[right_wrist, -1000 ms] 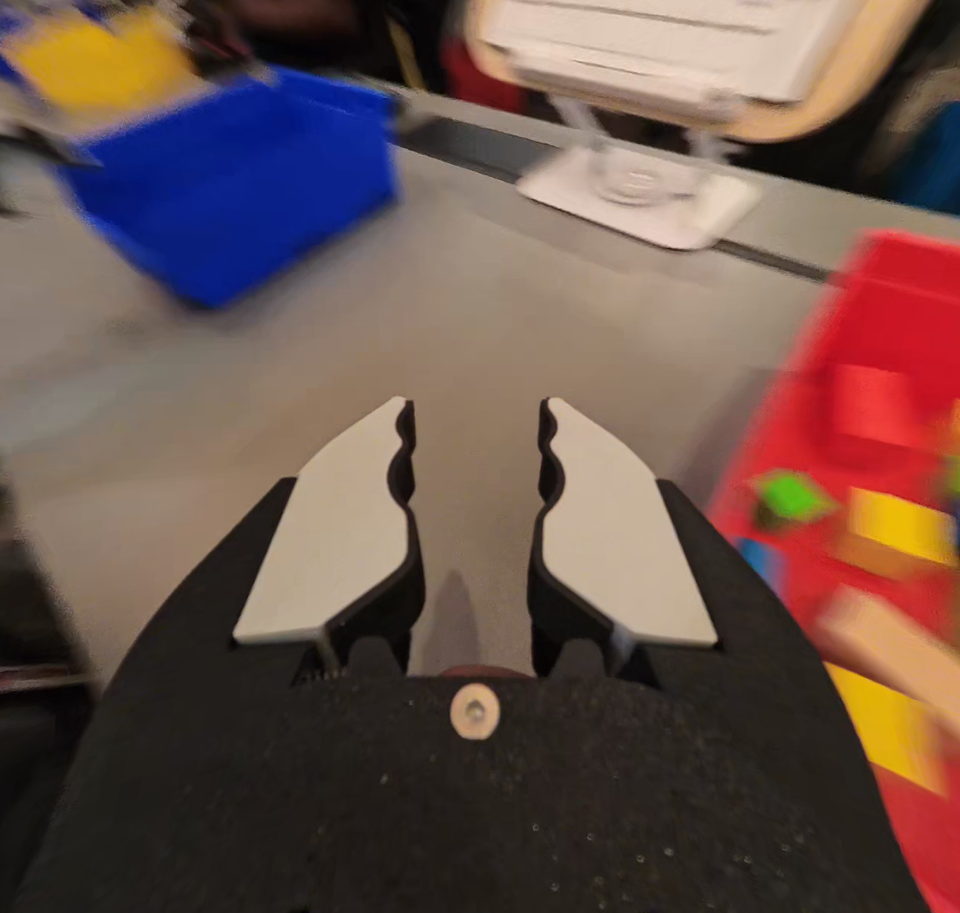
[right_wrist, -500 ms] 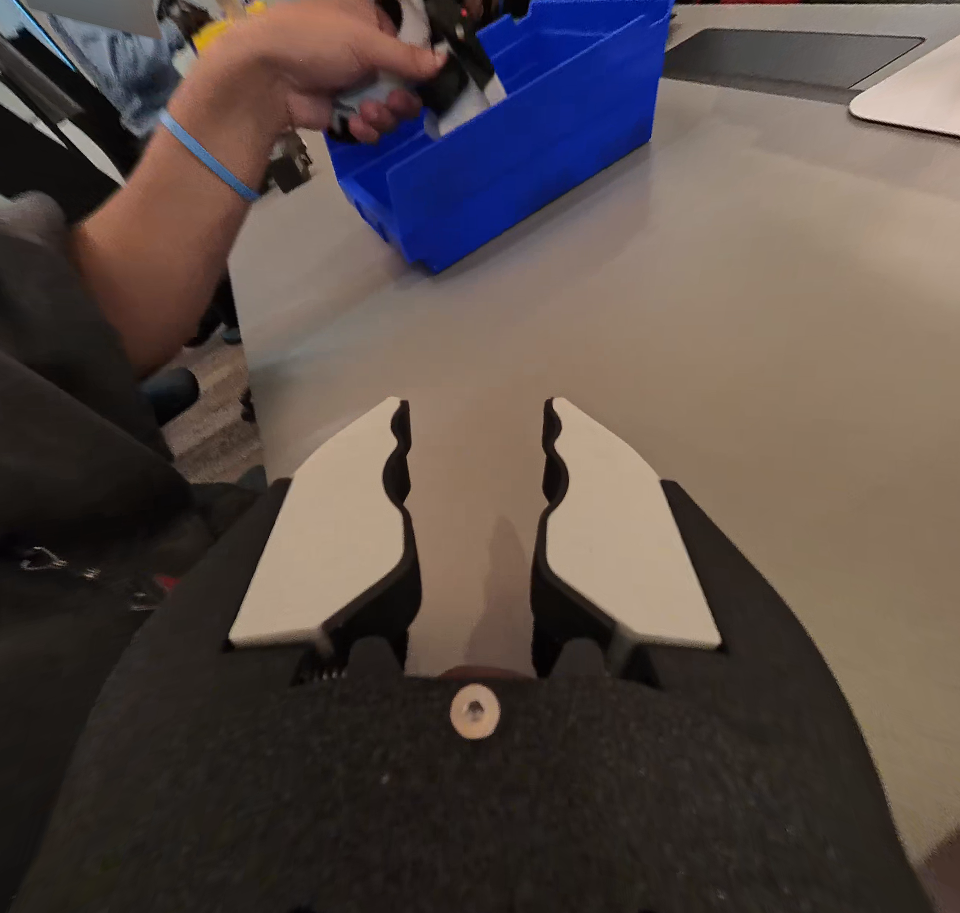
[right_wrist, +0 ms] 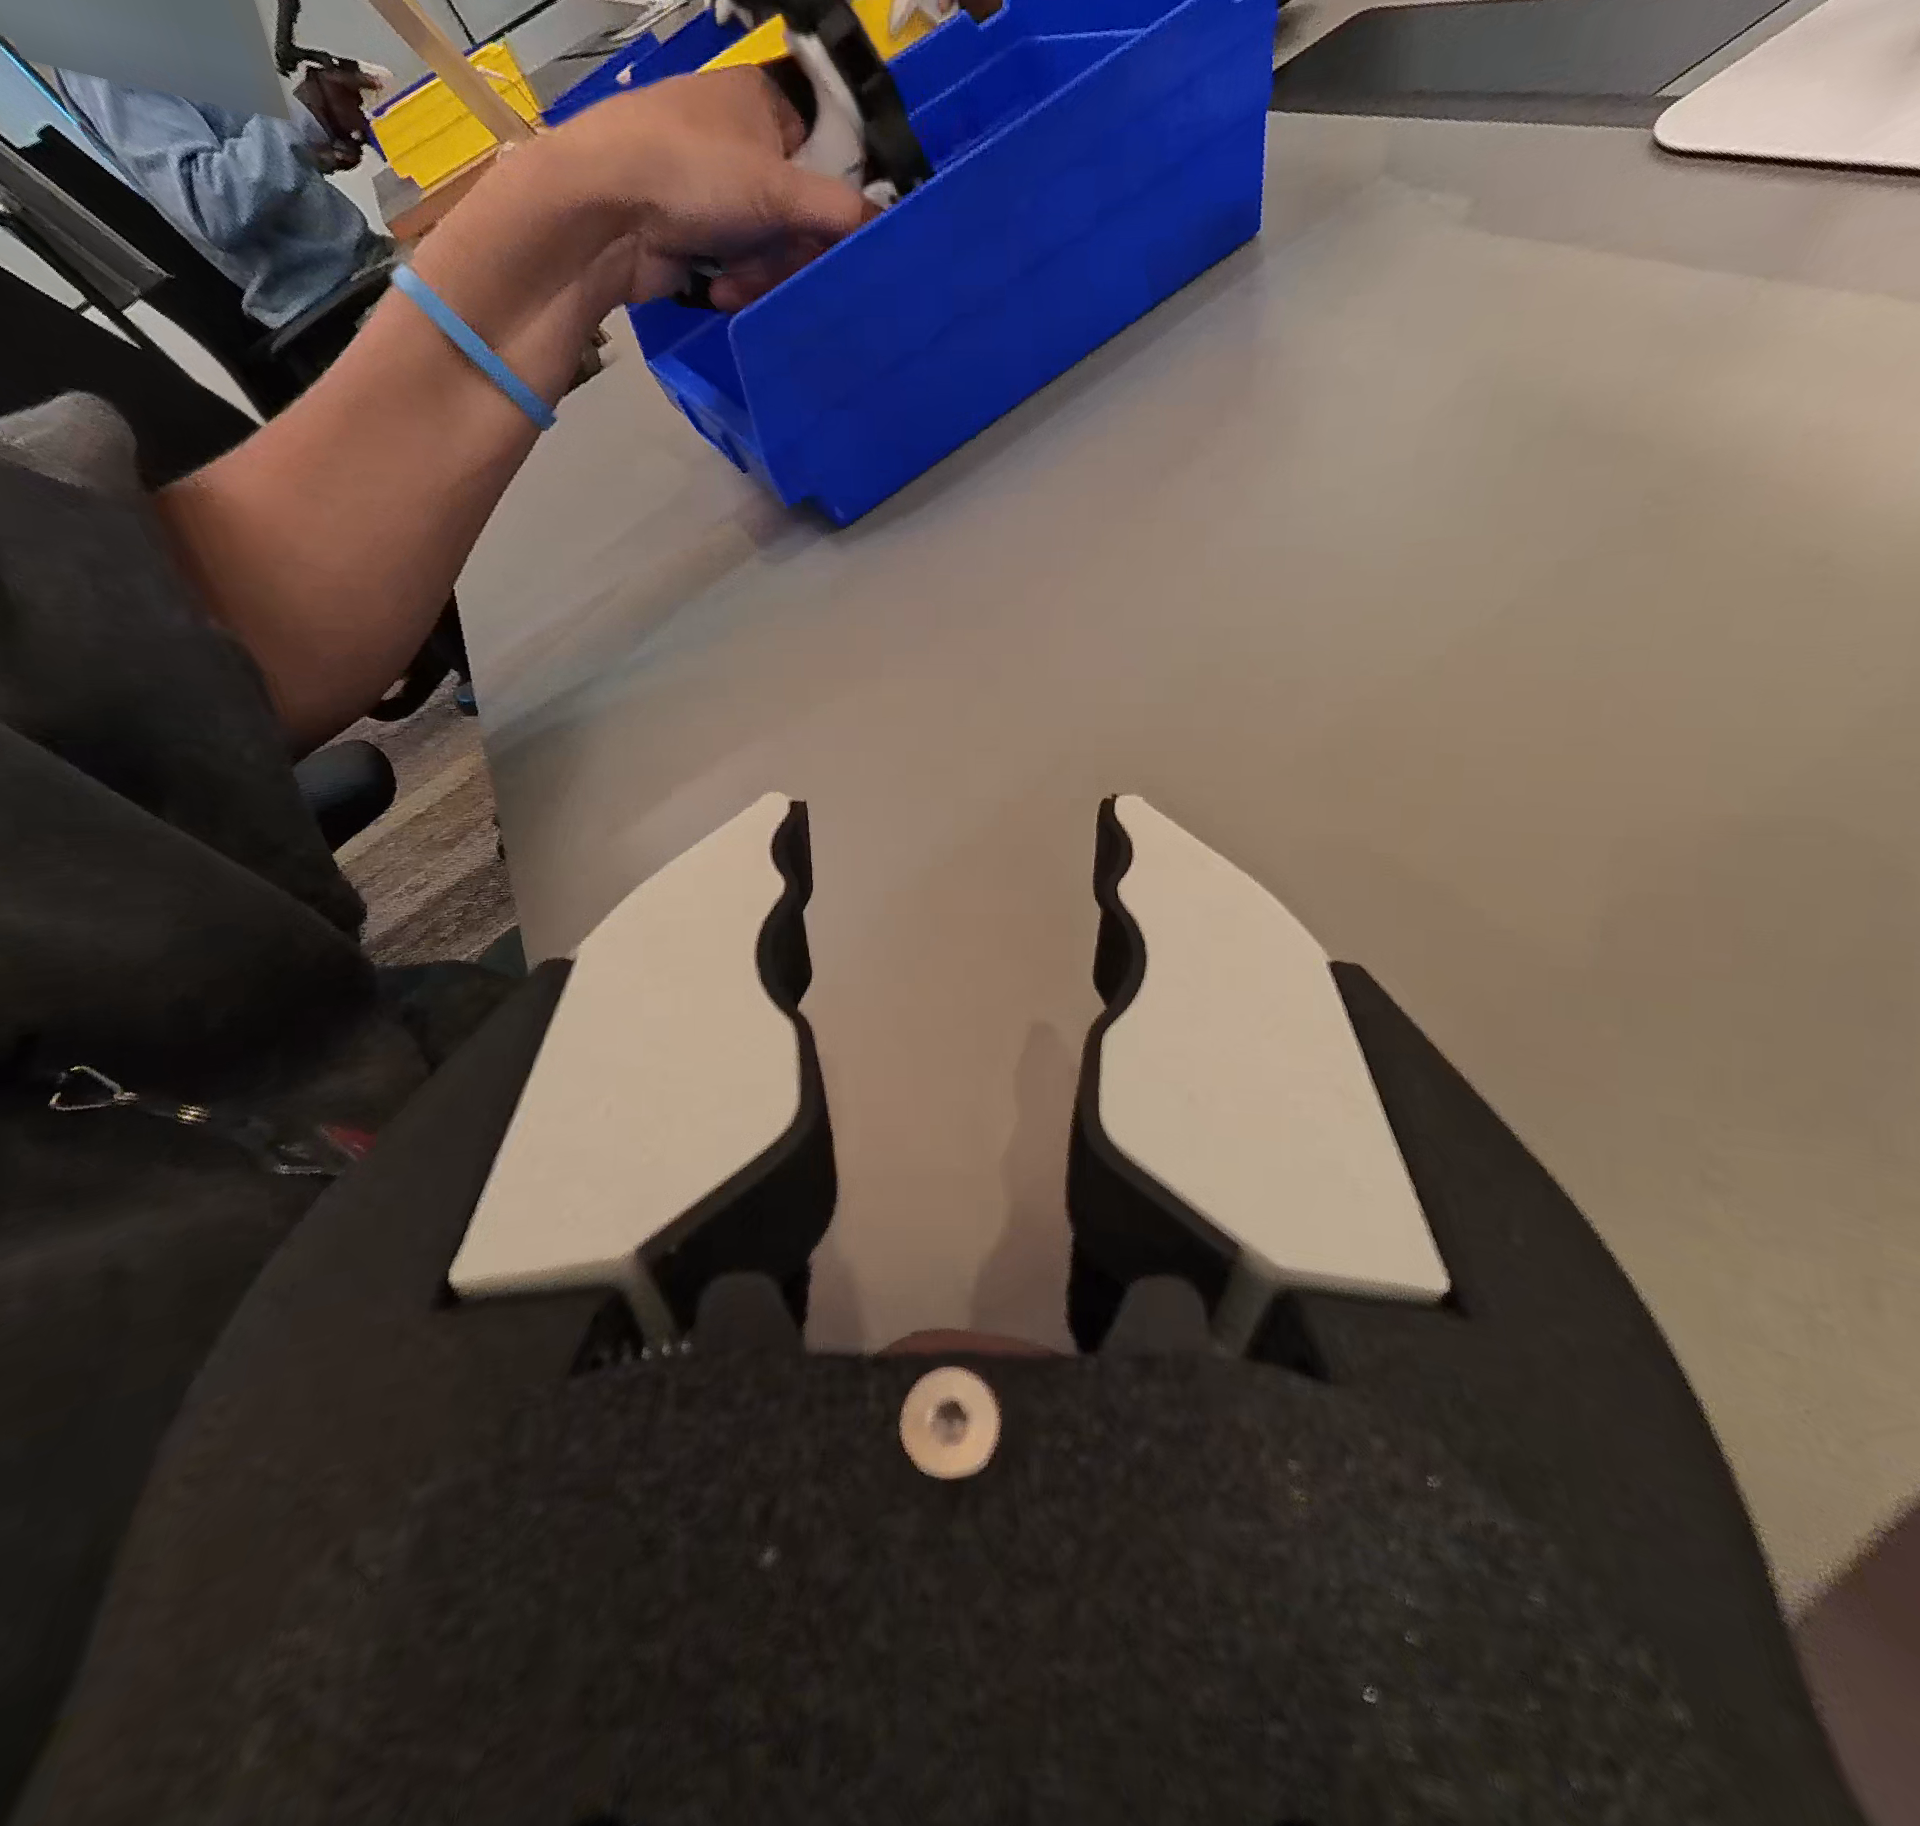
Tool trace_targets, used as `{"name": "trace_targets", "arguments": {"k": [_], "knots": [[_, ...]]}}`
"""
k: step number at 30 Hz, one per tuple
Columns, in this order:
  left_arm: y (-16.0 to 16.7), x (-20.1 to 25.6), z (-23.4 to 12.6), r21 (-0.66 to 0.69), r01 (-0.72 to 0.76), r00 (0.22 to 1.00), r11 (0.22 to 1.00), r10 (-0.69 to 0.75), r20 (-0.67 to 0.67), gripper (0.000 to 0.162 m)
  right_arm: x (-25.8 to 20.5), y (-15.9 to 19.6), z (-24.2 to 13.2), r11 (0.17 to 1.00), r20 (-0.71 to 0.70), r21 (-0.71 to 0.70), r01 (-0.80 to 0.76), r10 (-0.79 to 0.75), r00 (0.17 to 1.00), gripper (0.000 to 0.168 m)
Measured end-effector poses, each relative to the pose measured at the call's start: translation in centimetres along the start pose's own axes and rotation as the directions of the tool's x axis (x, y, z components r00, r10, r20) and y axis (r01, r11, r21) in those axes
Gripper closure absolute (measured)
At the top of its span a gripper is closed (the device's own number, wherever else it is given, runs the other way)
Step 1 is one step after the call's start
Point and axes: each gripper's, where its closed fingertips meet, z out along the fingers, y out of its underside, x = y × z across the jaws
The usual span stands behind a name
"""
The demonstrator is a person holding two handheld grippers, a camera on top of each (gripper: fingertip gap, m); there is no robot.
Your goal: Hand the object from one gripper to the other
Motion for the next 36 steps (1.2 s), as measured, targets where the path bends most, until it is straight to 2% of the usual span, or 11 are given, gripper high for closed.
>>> {"name": "trace_targets", "arguments": {"k": [2, 4, 8, 12, 14, 17, 24, 27, 32, 35, 36], "knots": [[0.1, -0.2, -1.2, 0.097, 0.024, 0.997, 0.995, -0.017, -0.073, 0.130, 0.3, -0.1, 0.0, 1.000, -0.018, -0.008, 0.016, -0.016, 1.000, 0.116], [0.1, 0.8, -3.4, 0.215, 0.099, 0.962, 0.972, -0.038, -0.271, 0.129, 0.8, -0.3, -0.2, 0.999, -0.048, -0.013, 0.038, -0.038, 0.998, 0.117], [-0.1, 3.6, -10.5, 0.397, 0.264, 0.783, 0.879, 0.045, -0.620, 0.130, 2.5, -1.7, 0.0, 0.993, -0.095, 0.005, 0.115, -0.114, 0.989, 0.115], [-0.4, 9.9, -18.6, 0.507, 0.341, 0.525, 0.792, 0.287, -0.801, 0.130, 3.1, -4.9, 1.6, 0.977, -0.040, 0.088, 0.195, -0.192, 0.981, 0.108], [-0.2, 13.9, -21.2, 0.493, 0.355, 0.375, 0.794, 0.362, -0.853, 0.130, 3.2, -6.6, 2.8, 0.968, -0.014, 0.120, 0.219, -0.219, 0.976, 0.099], [0.3, 20.0, -22.4, 0.388, 0.333, 0.166, 0.859, 0.352, -0.921, 0.130, 2.2, -9.8, 4.2, 0.923, 0.006, 0.202, 0.326, -0.334, 0.943, 0.090], [1.3, 29.4, -20.6, 0.116, 0.208, -0.103, 0.971, 0.139, -0.985, 0.130, -1.4, -14.0, 5.4, 0.779, -0.023, 0.279, 0.562, -0.579, 0.815, 0.086], [1.9, 31.4, -20.1, 0.053, 0.164, -0.154, 0.985, 0.079, -0.985, 0.130, -1.3, -13.6, 5.8, 0.777, -0.008, 0.243, 0.581, -0.597, 0.802, 0.087], [2.0, 32.3, -19.9, 0.016, 0.154, -0.179, 0.988, 0.044, -0.983, 0.130, -1.1, -12.9, 5.7, 0.788, 0.008, 0.223, 0.574, -0.591, 0.807, 0.097], [2.4, 32.2, -19.9, 0.045, 0.152, -0.152, 0.987, 0.069, -0.986, 0.128, -1.1, -12.9, 5.4, 0.791, 0.008, 0.226, 0.568, -0.585, 0.811, 0.097], [2.7, 31.9, -19.8, 0.071, 0.152, -0.121, 0.986, 0.090, -0.989, 0.115, -1.1, -12.9, 5.2, 0.793, 0.006, 0.229, 0.565, -0.581, 0.814, 0.097]]}}
